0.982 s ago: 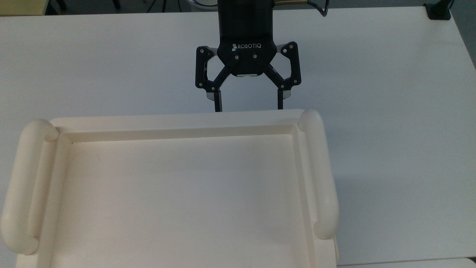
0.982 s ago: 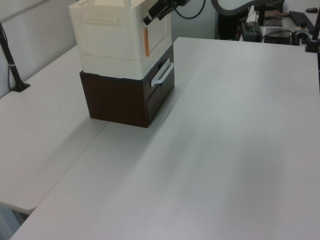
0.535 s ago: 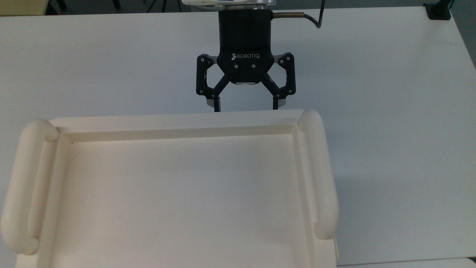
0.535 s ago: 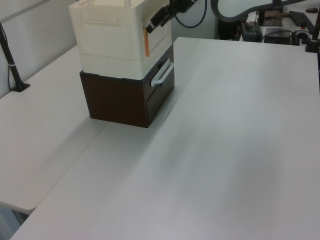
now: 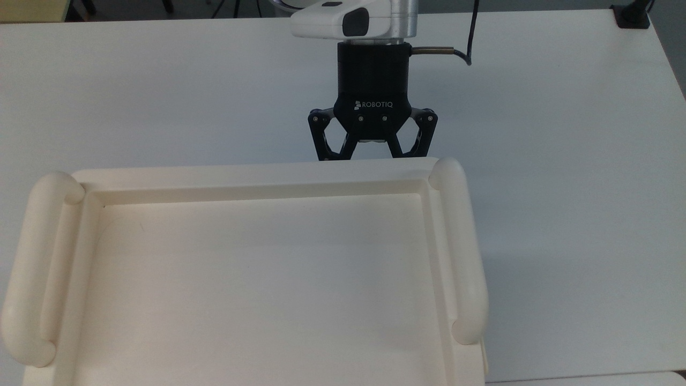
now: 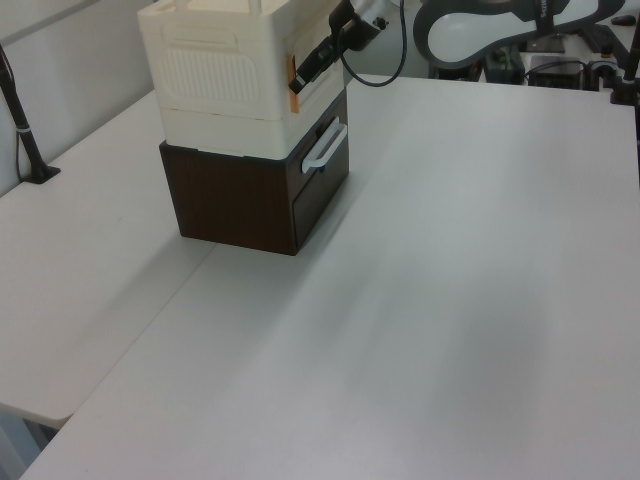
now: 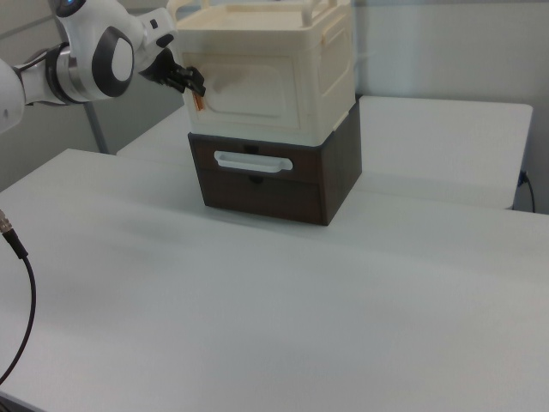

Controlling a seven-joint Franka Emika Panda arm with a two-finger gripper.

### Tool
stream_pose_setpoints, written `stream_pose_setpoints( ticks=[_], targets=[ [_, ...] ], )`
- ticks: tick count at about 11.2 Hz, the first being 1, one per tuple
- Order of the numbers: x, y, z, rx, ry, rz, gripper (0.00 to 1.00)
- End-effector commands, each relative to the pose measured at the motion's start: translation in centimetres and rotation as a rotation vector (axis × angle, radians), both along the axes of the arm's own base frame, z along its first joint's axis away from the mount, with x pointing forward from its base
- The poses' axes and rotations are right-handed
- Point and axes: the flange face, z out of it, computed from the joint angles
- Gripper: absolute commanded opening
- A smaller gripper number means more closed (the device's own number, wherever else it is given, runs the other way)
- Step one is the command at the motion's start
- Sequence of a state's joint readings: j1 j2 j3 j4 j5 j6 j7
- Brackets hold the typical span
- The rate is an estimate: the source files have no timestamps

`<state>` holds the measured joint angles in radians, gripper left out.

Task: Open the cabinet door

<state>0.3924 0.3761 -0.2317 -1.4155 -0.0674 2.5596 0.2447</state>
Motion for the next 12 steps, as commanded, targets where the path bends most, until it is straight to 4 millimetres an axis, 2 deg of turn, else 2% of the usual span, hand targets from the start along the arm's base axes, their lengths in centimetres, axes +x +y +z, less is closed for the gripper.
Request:
stream_pose_setpoints(
  ticks=[1,6,7,9,12],
  targets=[
    [-0.1,0.3,0.6,0.035,-0.019,-0.042,0.26],
    [0.0,0.1,1.1,0.026,-0.064,-0.038,0.24],
    [0.1,0.3,0.7,0.001,-0.070,-0.029,0.24],
    [0.5,0.2,0.0,-0.011,-0.068,-0.030,0.37],
    [1.3,0.7,-1.0,-0.022,-0.066,-0.026,0.34]
  ],
)
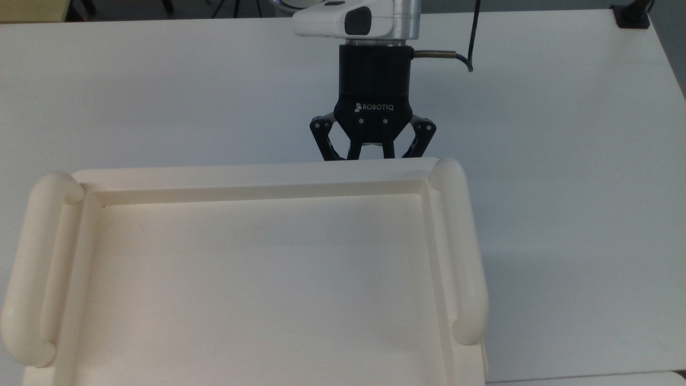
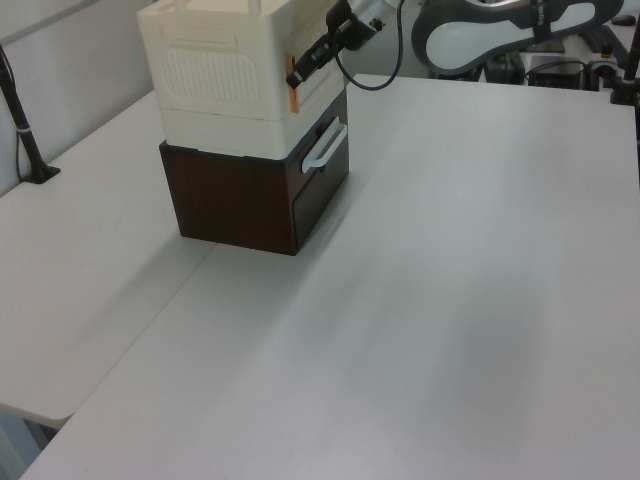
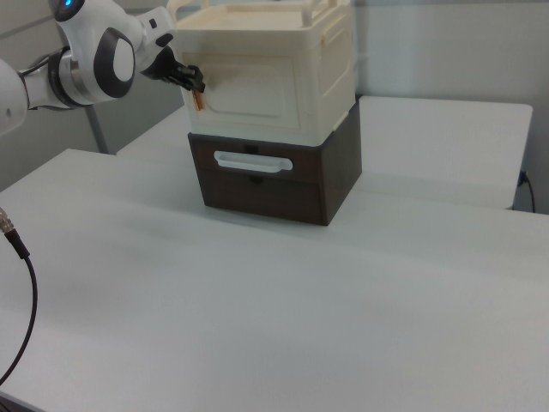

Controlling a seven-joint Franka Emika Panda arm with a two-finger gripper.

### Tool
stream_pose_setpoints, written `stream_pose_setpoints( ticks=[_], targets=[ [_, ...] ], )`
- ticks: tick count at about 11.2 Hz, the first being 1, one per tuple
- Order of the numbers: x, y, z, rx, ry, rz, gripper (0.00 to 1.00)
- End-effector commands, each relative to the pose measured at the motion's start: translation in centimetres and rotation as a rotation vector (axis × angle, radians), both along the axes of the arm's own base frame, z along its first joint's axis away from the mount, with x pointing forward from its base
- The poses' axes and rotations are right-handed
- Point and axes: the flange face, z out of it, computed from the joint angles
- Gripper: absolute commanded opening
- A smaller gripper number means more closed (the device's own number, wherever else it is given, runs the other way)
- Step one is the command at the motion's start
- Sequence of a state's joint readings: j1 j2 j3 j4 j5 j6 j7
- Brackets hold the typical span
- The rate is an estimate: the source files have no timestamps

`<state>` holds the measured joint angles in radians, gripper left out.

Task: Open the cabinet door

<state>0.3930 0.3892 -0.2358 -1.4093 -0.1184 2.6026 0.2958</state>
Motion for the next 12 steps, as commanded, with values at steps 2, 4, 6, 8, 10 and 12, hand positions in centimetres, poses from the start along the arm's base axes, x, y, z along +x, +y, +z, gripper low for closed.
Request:
stream_pose_setpoints(
  ticks=[2,4,6,8,10,12],
  targets=[
    [1.7,0.6,-1.8,-0.001,-0.022,-0.030,0.29],
    [1.5,0.8,-1.6,0.015,-0.023,-0.051,0.18],
    [1.0,0.6,-0.6,0.010,-0.033,-0.052,0.14],
    [-0.4,-0.4,0.7,0.020,-0.026,-0.058,0.11],
    [-1.8,-1.1,0.6,0.023,0.020,-0.067,0.07],
    [-2.4,-1.9,0.2,0.004,0.117,-0.089,0.05]
  ],
)
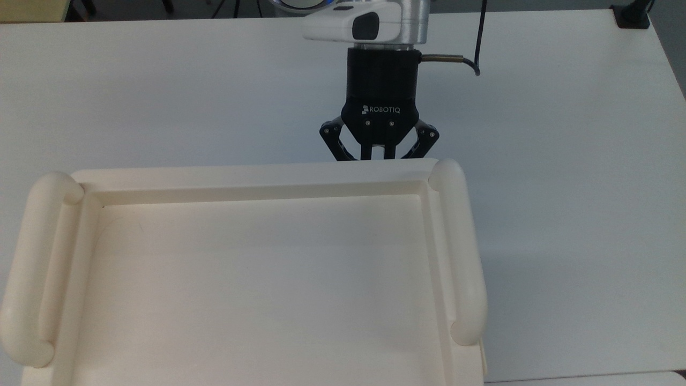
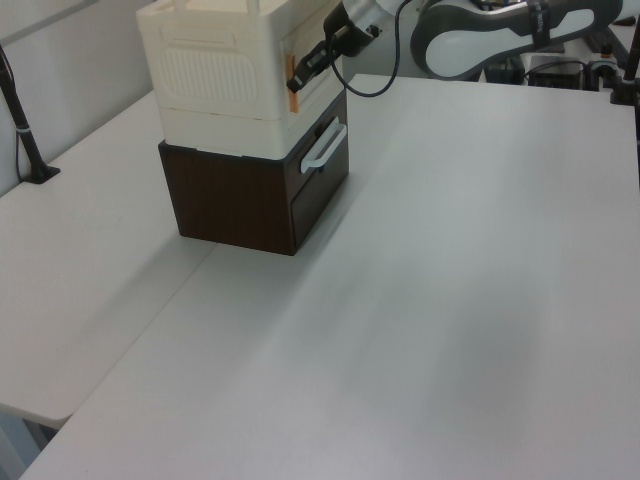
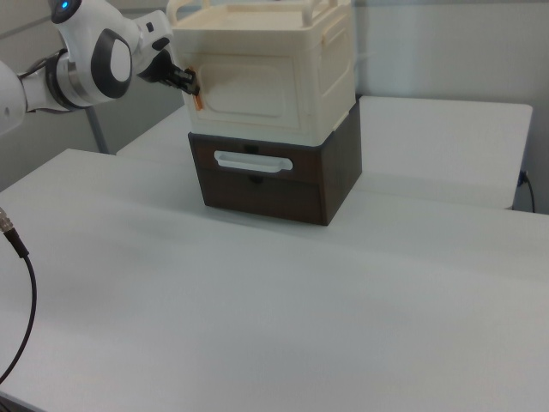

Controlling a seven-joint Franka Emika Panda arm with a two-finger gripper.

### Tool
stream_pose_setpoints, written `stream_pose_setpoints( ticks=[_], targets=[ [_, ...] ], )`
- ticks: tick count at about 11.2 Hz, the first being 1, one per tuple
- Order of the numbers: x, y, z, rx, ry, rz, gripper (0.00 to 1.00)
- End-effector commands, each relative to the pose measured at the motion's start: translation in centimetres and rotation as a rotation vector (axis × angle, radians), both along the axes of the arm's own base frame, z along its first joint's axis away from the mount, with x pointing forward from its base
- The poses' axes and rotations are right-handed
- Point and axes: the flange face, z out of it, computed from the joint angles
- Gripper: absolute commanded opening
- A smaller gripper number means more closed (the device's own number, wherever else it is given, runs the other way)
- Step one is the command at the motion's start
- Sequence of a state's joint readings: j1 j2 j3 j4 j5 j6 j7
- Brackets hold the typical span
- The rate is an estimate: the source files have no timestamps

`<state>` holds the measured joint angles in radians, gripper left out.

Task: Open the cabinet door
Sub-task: 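Pull the door edge outward, swinging the door open on its hinge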

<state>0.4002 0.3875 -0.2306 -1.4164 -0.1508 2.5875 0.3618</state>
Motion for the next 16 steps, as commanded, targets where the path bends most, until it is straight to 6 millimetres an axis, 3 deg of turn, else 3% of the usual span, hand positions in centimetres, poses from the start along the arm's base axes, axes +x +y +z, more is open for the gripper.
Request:
stream_pose_setpoints(
  ticks=[1,4,5,6,8,9,10,12,16],
  targets=[
    [-2.7,-3.3,1.1,-0.017,0.140,-0.063,0.05],
    [-5.2,-5.3,2.3,-0.018,0.315,-0.048,0.07],
    [-5.7,-6.5,1.9,-0.022,0.386,-0.060,0.17],
    [-6.3,-8.1,2.0,-0.023,0.440,-0.086,0.26],
    [-8.3,-12.2,3.4,-0.036,0.533,-0.097,0.32],
    [-9.7,-14.5,3.9,-0.036,0.614,-0.055,0.47],
    [-10.9,-16.2,3.7,0.005,0.698,-0.050,0.99],
    [-12.1,-18.2,4.2,0.023,0.744,-0.057,1.00],
    [-13.3,-20.0,3.1,0.035,0.849,-0.077,1.00]
  ],
)
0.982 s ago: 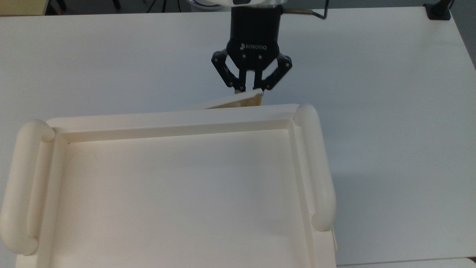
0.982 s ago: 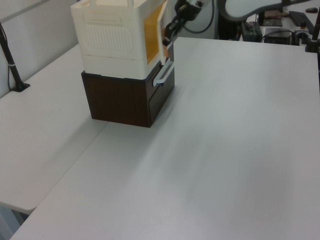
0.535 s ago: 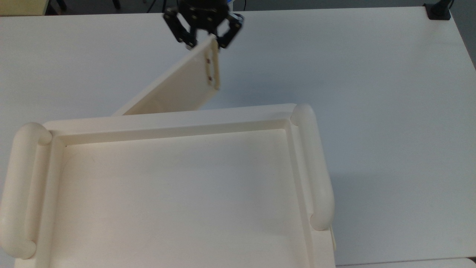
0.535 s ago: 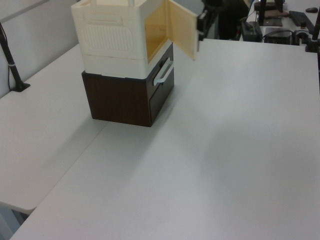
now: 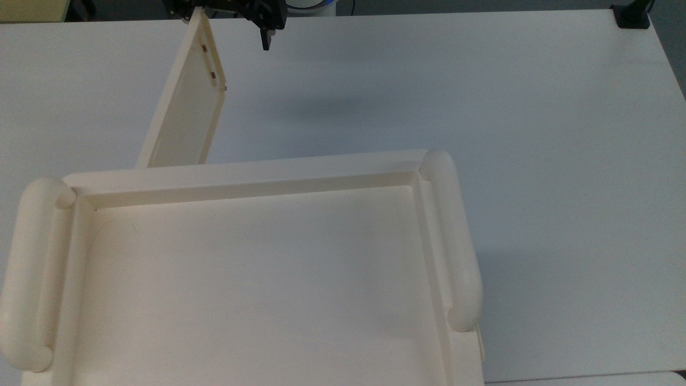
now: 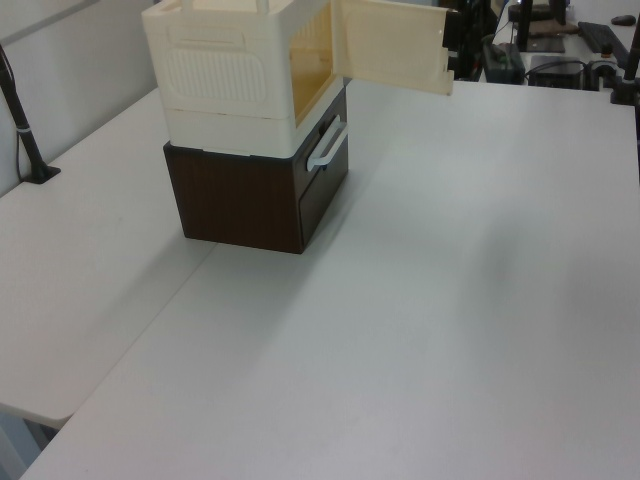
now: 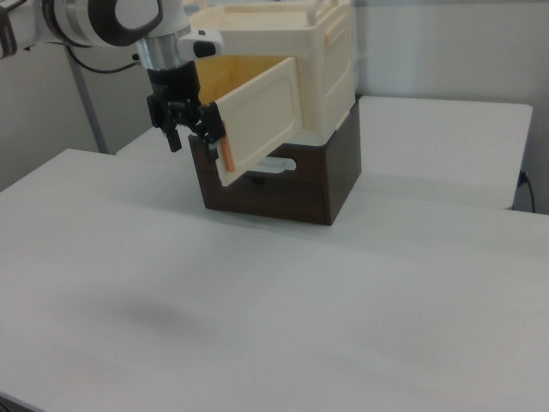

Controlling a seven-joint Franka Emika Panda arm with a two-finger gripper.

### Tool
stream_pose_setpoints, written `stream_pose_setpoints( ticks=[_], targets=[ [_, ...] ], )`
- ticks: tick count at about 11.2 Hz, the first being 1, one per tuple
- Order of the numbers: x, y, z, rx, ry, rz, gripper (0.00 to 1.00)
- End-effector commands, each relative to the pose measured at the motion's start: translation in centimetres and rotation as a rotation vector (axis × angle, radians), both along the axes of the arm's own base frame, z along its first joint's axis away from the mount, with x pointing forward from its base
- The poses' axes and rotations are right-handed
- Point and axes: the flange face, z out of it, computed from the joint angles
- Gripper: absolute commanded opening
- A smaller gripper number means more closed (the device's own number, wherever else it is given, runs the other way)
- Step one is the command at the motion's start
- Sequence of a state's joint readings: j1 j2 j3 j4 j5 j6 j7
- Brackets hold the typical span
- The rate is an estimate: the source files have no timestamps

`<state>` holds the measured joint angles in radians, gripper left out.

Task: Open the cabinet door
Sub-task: 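Pull the door edge outward, swinging the door open on its hinge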

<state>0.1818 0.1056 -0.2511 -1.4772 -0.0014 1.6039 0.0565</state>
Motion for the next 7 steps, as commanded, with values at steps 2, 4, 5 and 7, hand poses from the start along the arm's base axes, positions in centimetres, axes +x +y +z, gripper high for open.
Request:
stream_pose_setpoints(
  ticks=[2,4,5,7],
  targets=[
    [-2.6,-2.9,-0.2,0.038,0.103,0.034,1.00],
    [-2.4,-3.1,-0.6,0.036,0.106,0.030,1.00],
    [-2.0,-3.7,-0.8,0.033,0.093,0.021,1.00],
    [-1.5,-3.9,-1.1,0.028,0.076,0.018,1.00]
  ],
)
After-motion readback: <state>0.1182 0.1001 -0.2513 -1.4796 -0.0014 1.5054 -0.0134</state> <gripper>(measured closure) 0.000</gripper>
